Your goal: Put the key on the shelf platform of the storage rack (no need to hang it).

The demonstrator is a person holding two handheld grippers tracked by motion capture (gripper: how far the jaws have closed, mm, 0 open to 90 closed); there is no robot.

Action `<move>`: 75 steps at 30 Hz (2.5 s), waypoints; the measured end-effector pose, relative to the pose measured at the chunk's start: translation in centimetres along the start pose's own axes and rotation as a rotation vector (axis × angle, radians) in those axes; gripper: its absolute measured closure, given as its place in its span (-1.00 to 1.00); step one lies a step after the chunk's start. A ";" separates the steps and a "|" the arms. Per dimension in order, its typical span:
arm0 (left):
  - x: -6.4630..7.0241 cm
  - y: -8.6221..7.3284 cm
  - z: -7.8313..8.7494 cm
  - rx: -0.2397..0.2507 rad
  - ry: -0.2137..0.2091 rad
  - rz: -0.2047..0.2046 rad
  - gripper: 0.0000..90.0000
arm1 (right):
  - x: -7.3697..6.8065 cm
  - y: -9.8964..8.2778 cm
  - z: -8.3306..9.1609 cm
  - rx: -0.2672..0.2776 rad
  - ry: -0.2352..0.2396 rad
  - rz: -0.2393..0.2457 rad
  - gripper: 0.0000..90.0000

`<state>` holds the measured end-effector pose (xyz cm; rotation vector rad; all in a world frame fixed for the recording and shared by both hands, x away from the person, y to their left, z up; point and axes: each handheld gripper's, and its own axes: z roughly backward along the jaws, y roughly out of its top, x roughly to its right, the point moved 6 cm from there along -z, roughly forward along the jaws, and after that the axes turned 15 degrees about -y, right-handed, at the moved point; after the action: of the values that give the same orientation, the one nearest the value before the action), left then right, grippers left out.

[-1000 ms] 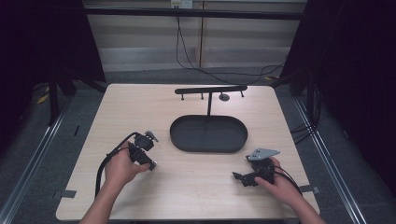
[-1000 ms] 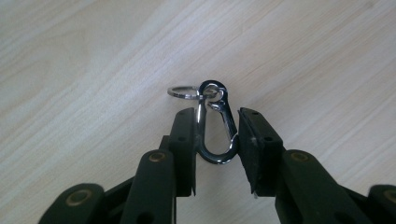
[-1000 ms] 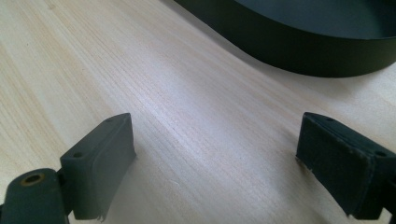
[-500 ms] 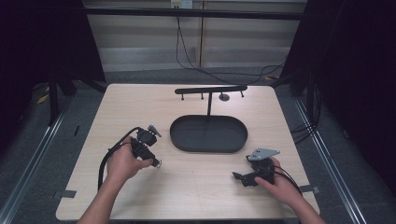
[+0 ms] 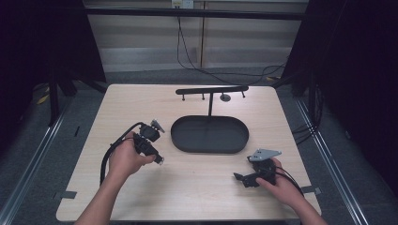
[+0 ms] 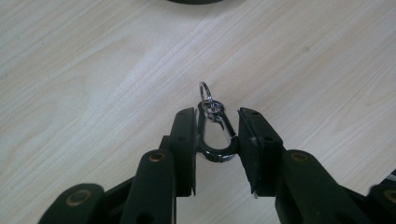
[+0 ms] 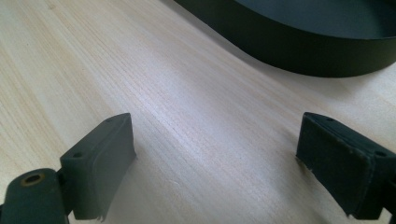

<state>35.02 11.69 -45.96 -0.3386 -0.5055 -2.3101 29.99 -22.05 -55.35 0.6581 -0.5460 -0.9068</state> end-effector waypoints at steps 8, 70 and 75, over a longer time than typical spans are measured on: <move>0.6 0.9 0.4 -0.004 -0.016 -0.009 0.51 | 0.0 0.0 0.0 0.000 0.000 0.000 -0.76; 3.2 6.7 3.6 0.027 -0.070 -0.027 0.51 | 0.0 0.0 0.0 0.002 -0.001 -0.001 -0.76; 3.4 7.3 3.8 0.028 -0.073 -0.028 0.51 | 0.0 0.0 0.0 0.002 -0.001 -0.001 -0.76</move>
<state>38.20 6.57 -39.45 -0.4064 -0.5818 -2.3225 30.01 -22.04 -55.34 0.6600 -0.5474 -0.9078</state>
